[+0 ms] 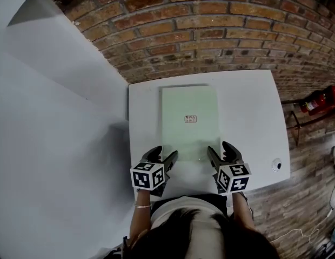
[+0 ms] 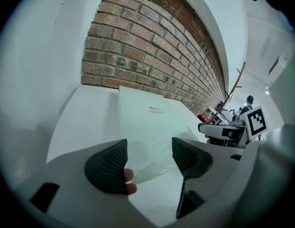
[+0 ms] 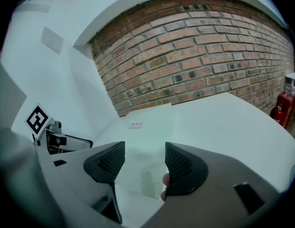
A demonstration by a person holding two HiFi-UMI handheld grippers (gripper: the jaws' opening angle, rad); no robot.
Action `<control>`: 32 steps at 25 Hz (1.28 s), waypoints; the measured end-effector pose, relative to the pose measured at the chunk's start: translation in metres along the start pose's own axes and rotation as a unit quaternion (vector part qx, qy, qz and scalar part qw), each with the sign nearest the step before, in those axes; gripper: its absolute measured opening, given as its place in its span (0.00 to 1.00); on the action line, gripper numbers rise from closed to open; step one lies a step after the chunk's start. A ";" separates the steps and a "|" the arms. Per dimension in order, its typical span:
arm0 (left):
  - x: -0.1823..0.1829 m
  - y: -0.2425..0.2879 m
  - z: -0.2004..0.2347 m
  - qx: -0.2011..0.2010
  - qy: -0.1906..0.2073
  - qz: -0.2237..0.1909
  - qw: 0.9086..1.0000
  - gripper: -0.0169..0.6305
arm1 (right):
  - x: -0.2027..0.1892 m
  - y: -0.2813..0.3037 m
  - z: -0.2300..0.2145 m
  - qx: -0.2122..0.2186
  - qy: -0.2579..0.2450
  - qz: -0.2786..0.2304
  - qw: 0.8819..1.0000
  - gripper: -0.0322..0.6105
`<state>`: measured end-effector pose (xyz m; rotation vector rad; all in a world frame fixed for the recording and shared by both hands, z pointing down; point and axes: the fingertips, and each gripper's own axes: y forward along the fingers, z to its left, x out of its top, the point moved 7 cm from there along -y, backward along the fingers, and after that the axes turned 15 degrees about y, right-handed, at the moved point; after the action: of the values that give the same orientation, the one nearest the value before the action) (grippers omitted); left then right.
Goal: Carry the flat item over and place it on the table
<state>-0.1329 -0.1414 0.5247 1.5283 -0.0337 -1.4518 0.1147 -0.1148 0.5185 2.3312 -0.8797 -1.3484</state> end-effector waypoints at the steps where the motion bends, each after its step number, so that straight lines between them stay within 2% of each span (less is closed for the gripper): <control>1: 0.001 -0.001 -0.001 0.001 0.001 -0.003 1.000 0.49 | 0.001 -0.001 0.001 -0.002 -0.002 -0.003 1.000 0.48; 14: 0.004 -0.020 -0.024 0.003 0.019 -0.031 0.999 0.41 | 0.002 -0.026 0.012 -0.007 -0.014 -0.031 0.999 0.33; 32: 0.003 -0.061 -0.050 0.020 0.051 -0.075 0.996 0.29 | -0.009 -0.071 0.033 -0.013 -0.027 -0.071 0.997 0.22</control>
<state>-0.1288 -0.0815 0.4735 1.6647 0.1162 -1.4952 0.1079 -0.0538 0.4696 2.3876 -0.7184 -1.4753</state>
